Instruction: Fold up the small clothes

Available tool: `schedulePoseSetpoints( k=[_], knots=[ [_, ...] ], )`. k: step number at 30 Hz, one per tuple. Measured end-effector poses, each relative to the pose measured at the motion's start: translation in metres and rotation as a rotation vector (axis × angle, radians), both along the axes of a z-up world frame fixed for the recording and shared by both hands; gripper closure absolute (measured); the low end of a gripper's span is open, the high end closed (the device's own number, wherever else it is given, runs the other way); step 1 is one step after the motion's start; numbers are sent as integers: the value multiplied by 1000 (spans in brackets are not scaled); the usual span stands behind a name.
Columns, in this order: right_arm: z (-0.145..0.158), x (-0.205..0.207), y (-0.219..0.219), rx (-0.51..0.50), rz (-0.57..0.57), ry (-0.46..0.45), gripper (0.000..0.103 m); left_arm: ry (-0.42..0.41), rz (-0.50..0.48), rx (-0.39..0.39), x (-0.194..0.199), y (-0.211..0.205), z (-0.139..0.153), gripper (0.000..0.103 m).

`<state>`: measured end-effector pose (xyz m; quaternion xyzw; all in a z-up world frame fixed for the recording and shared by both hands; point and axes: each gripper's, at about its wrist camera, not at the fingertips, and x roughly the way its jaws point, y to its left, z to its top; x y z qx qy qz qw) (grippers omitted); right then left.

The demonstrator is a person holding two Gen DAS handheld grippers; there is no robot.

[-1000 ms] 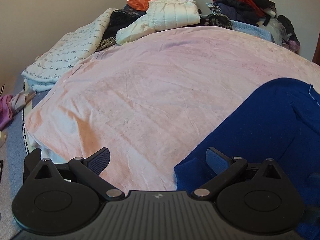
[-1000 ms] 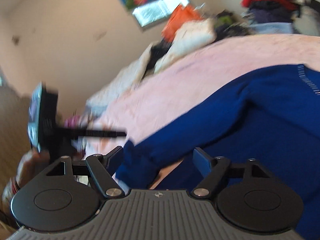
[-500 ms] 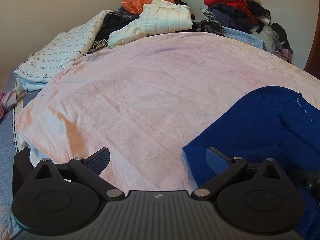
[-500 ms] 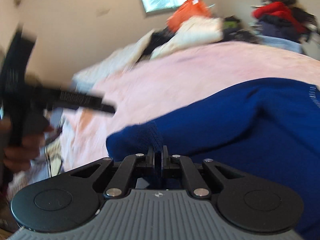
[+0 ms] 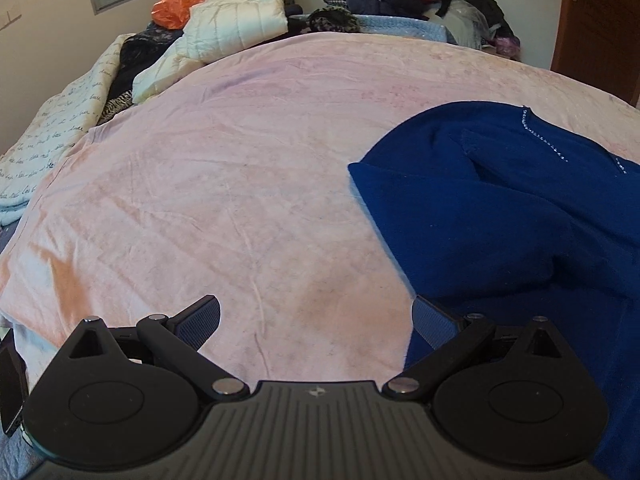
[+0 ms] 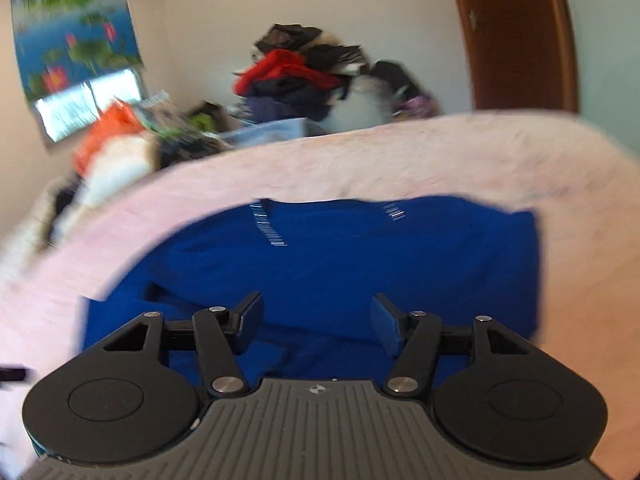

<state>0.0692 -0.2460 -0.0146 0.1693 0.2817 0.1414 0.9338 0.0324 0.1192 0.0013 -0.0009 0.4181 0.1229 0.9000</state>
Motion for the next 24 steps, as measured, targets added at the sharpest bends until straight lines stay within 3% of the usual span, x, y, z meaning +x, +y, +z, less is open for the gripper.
schedulePoseSetpoints(
  k=[3, 7, 9, 15, 17, 21, 24],
  knots=[
    [-11, 6, 3, 174, 90, 68, 43, -3, -30, 9, 7, -11, 1, 0],
    [-36, 13, 8, 531, 217, 224, 40, 2, -58, 17, 15, -24, -2, 0],
    [-43, 9, 18, 604, 231, 280, 40, 7, -67, 10, 18, -28, -3, 0],
    [-65, 10, 46, 563, 103, 414, 35, 17, -94, 8, 25, -41, -9, 0],
    [-67, 13, 48, 576, 34, 379, 37, 21, -98, 7, 28, -45, -10, 0],
    [-68, 30, 53, 483, -77, 262, 41, 18, -108, 8, 35, -52, -12, 0],
    [-81, 41, 53, 501, -92, 289, 84, 11, -122, 35, 39, -59, -15, 0]
  ],
)
